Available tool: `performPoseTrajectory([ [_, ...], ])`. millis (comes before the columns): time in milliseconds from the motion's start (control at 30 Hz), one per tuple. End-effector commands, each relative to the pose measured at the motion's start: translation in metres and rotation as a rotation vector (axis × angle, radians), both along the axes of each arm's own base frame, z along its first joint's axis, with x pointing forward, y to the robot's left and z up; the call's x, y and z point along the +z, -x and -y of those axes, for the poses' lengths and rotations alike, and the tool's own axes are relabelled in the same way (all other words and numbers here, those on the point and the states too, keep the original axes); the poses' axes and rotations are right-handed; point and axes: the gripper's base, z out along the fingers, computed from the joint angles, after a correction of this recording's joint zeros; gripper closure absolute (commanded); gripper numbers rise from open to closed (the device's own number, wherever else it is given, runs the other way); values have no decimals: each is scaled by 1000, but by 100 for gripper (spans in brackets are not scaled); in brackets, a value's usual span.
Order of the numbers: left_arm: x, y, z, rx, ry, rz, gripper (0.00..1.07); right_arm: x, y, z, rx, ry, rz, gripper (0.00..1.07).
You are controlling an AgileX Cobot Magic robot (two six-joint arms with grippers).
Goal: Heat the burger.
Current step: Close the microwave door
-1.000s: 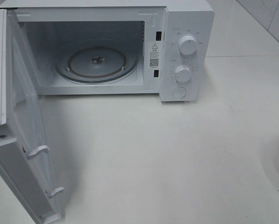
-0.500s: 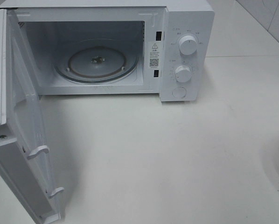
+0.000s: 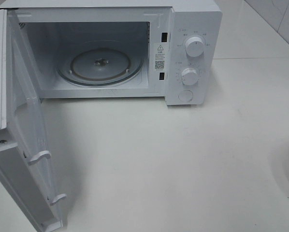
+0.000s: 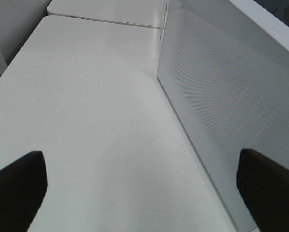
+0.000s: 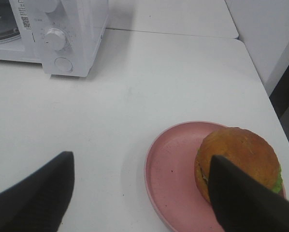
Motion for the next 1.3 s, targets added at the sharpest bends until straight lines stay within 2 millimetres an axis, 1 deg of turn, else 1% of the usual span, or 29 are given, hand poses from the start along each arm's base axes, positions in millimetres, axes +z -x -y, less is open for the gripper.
performPoseTrajectory([
  [33,-1,1,0,6,6,6,7,1,3,0,2,1,40,35],
  [267,-1,1,0,6,6,7,8,1,3,0,1,0,40,35],
  [333,3,1,0,15,32,27,11,1,3,0,1,0,40,35],
  [367,3,1,0,15,32,27,11,1,3,0,1,0,40,35],
  [400,7,-2,0,27,51,34,14,1,3,0,1,0,40,35],
  [533,13,-8,-1,35,60,51,18,1,3,0,1,0,40,35],
  [600,18,-22,-3,42,59,47,25,1,3,0,1,0,40,36],
  [700,19,-27,-3,45,59,42,27,1,3,0,1,0,40,36],
  [733,19,-37,-5,49,60,24,33,1,3,0,1,0,40,36],
  [767,16,-47,-6,52,63,-14,37,1,3,0,1,0,40,36],
  [800,16,-47,-6,52,63,-14,37,1,3,0,1,0,40,36],
  [833,15,-52,-6,53,65,-34,46,1,3,0,1,0,40,36],
  [867,15,-52,-6,53,65,-34,46,1,3,0,1,0,40,36],
  [900,10,-63,-7,55,72,-83,58,1,3,0,1,0,40,36],
  [933,7,-69,-8,57,74,-112,63,1,3,0,1,0,40,36],
  [967,7,-69,-8,57,74,-112,63,1,3,0,1,0,40,36],
  [1033,-2,-93,-10,64,89,-174,91,1,3,0,1,0,40,36],
  [1067,-2,-93,-10,64,89,-174,91,1,3,0,1,0,40,36],
  [1133,-6,-108,-12,72,89,-173,107,1,3,0,1,0,40,36],
  [1233,-8,-113,-13,75,88,-167,107,1,3,0,1,0,40,36],
  [1300,-16,-131,-16,93,88,-74,107,1,3,0,1,0,40,36],
])
